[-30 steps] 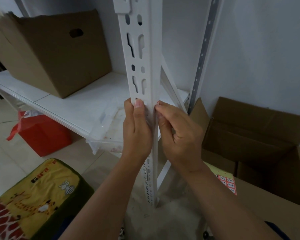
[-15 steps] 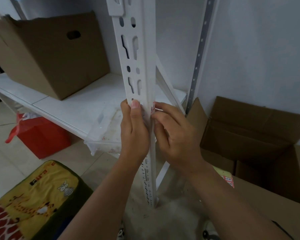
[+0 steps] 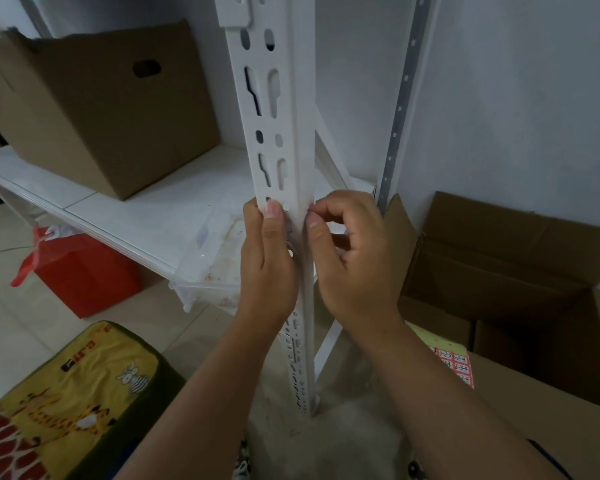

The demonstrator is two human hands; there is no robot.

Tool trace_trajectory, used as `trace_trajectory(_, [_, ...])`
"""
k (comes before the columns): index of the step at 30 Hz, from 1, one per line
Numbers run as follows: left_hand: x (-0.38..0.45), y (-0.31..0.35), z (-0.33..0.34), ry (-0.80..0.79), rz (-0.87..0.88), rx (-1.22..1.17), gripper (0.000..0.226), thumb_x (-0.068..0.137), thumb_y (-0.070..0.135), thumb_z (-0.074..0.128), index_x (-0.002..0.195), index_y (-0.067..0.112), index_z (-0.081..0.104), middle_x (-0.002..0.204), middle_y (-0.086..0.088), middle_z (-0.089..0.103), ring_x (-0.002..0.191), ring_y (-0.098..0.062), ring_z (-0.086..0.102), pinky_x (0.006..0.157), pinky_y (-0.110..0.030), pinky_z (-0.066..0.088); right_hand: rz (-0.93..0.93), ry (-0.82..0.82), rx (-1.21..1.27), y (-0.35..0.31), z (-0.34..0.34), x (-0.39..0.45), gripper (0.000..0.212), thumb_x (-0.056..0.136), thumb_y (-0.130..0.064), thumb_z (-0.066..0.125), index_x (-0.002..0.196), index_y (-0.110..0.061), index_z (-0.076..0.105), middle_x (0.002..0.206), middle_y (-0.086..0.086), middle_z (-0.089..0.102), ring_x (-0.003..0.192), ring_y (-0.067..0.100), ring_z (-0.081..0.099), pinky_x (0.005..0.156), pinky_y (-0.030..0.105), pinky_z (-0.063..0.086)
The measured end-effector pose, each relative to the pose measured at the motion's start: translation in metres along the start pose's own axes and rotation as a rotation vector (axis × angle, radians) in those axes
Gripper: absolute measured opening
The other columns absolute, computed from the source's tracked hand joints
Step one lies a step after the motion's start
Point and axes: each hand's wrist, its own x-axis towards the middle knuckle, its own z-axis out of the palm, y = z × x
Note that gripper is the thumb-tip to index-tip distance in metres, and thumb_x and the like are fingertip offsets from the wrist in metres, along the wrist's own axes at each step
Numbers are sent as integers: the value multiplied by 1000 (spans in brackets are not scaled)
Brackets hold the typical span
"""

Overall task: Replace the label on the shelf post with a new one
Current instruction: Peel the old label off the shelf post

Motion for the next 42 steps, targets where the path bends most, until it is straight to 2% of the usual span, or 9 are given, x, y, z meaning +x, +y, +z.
trace_trajectory(7, [-1,1,0,7,14,24,37,93,47,24,103,15,42,86,9,53,80,1,58,67,-13,48,-265,-62,-248,11,-9,8,17,89,-17,65,94,-1,68,95,12,69,91,13,59,80,1,43])
trace_trajectory(10, [-1,2,2,19,33,40,33,95,43,24,99,15,41,78,13,49,71,4,55,64,-10,45,-322,-132,-307,11,-16,12,17,91,-20,63,96,-5,68,94,8,70,82,15,65,76,11,52])
trace_trajectory(12, [-1,2,2,16,35,40,34,95,43,24,100,14,41,77,13,48,70,4,55,64,-10,45,-348,-162,-344,10,-19,15,16,93,-20,60,97,-6,68,92,7,70,76,19,66,67,28,58])
trace_trajectory(15, [-1,1,2,19,34,32,33,95,43,24,98,14,40,75,12,47,67,3,53,62,-10,44,-375,-180,-387,8,-21,18,15,94,-18,58,92,-7,68,85,6,69,68,20,64,58,37,55])
trace_trajectory(22, [0,0,3,28,51,42,36,95,43,23,101,12,40,78,11,48,71,3,54,64,-11,45,-356,-213,-415,6,-19,22,13,92,-17,59,85,-9,67,77,4,66,63,18,60,57,35,54])
trace_trajectory(30, [1,-2,-1,-14,42,28,30,97,43,24,96,19,41,73,21,53,71,0,55,65,-15,46,-290,-98,-245,8,-12,12,9,87,-12,63,82,-5,66,75,4,67,65,14,61,59,26,52])
trace_trajectory(34, [0,-2,-1,-4,32,38,41,94,47,24,107,13,42,91,7,55,84,0,59,70,-13,49,-219,-62,-198,11,-15,11,12,88,-15,63,92,-5,67,85,5,68,74,10,62,69,20,56])
trace_trajectory(39, [0,-1,1,13,34,33,36,95,45,24,104,15,42,86,10,54,81,0,59,70,-15,49,-322,-122,-289,13,-15,11,14,88,-16,66,94,-4,68,88,8,70,75,16,66,69,22,56])
trace_trajectory(42, [-1,-1,2,27,46,42,34,96,43,24,101,14,42,77,16,51,71,1,56,64,-12,46,-342,-144,-359,12,-16,14,14,92,-18,62,90,-6,68,85,8,69,69,19,64,62,32,57])
